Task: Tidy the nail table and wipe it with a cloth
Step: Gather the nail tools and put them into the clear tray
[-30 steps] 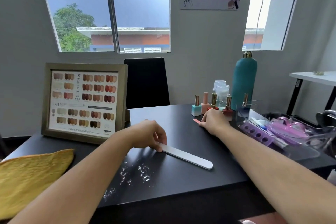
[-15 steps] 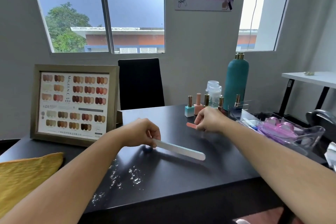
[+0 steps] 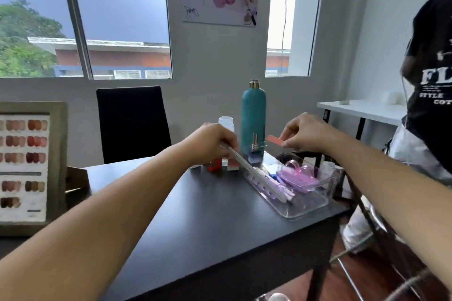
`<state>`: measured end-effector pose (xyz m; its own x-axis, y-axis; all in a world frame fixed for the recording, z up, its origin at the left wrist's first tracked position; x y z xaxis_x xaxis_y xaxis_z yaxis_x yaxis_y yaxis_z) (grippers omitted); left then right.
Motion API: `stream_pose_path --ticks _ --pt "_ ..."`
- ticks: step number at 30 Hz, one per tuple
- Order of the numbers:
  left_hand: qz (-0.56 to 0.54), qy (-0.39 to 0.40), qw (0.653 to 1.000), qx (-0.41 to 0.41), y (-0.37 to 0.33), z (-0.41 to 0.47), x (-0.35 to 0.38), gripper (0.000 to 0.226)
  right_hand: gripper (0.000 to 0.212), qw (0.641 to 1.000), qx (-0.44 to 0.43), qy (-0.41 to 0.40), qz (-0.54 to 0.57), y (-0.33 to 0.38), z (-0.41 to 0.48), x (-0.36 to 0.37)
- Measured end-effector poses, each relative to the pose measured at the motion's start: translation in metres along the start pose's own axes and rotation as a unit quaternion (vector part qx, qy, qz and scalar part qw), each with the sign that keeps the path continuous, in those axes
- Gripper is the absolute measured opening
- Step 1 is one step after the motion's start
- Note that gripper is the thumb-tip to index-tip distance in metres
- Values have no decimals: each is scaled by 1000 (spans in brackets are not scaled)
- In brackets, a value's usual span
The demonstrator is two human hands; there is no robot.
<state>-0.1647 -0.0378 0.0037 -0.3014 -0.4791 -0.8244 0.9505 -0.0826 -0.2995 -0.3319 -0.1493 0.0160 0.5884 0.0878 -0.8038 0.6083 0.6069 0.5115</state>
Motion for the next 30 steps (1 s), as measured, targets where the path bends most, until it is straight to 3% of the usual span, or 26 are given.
stream_pose_path --ticks 6,13,17,22,30 --pt "-51 92 994 22 -15 41 24 19 8 999 24 -1 -35 -46 6 2" --pt "-122 138 982 43 -14 65 50 25 13 999 41 35 -7 -71 15 19" --pt "-189 139 972 0 2 71 57 14 10 998 41 44 28 -74 16 24" --pt "-95 72 993 3 4 73 66 14 9 997 18 55 48 -68 15 25" --pt "-42 102 994 28 -2 62 91 19 13 994 -41 104 13 -60 9 33"
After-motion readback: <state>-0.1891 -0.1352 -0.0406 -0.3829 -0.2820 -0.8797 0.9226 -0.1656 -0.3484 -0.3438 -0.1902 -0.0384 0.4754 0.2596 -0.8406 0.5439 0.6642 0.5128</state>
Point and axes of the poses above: each hand's wrist, its own z-axis towards the middle knuckle, its own x-axis out of the palm, y = z × x, the point moved 6 cm from there along z, towards the middle knuckle, and after that the axes turned 7 degrees about -y, right-handed, at the moved point
